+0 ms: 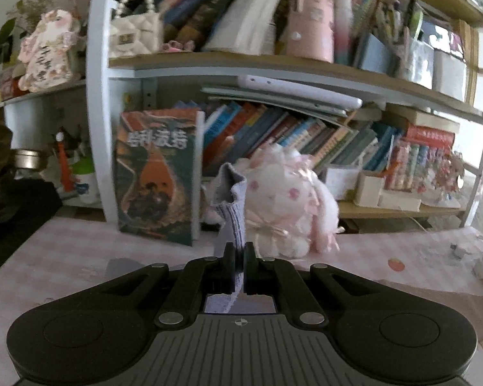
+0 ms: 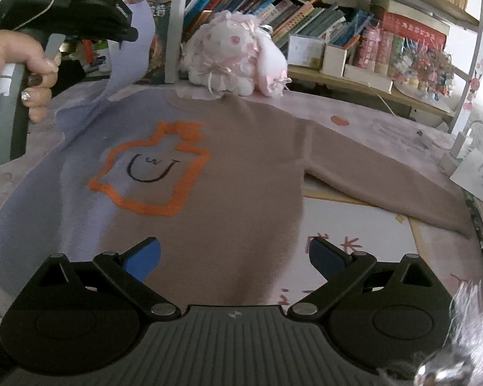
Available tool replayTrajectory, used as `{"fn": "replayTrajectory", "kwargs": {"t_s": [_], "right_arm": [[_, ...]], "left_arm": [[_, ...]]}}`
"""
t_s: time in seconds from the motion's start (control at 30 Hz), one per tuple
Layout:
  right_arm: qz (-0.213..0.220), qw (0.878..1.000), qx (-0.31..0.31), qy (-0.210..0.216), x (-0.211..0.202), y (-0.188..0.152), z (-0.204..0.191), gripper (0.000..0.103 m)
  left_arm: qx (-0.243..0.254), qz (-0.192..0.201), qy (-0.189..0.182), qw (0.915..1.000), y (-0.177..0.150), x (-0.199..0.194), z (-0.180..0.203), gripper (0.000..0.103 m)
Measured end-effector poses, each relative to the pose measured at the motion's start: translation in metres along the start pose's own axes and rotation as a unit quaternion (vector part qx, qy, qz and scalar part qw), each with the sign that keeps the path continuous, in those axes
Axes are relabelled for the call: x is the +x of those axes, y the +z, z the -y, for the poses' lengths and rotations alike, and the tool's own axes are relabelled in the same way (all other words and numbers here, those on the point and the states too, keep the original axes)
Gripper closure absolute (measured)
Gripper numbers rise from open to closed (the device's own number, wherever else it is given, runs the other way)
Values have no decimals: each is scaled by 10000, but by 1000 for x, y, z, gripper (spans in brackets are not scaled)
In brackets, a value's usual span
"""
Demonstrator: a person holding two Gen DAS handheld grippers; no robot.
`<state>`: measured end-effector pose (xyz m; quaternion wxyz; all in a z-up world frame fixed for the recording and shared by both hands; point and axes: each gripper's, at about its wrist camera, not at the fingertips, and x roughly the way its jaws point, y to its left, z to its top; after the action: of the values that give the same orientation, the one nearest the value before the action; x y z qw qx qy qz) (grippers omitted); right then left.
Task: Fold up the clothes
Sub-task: 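Lift the lavender sleeve and fold it across the sweater body with the left gripper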
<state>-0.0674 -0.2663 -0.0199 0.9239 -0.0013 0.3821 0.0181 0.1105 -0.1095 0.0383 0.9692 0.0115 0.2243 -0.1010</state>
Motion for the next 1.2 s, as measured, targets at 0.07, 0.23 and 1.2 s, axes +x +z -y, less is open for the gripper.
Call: {"fn": "replayTrajectory", "kwargs": {"t_s": [0.07, 0.23, 1.2], "right_arm": [[-21, 10000, 41, 4, 1, -1, 7, 4], [-36, 9999, 118, 13, 1, -4, 19, 4], [-268, 9993, 217, 152, 9, -11, 26, 4]], "left_arm": [[66, -51, -19, 10000, -3, 3, 9, 100], [272, -181, -62, 9994, -11, 11, 32, 100], [1680, -974, -281, 9806, -81, -34, 38, 47]]}}
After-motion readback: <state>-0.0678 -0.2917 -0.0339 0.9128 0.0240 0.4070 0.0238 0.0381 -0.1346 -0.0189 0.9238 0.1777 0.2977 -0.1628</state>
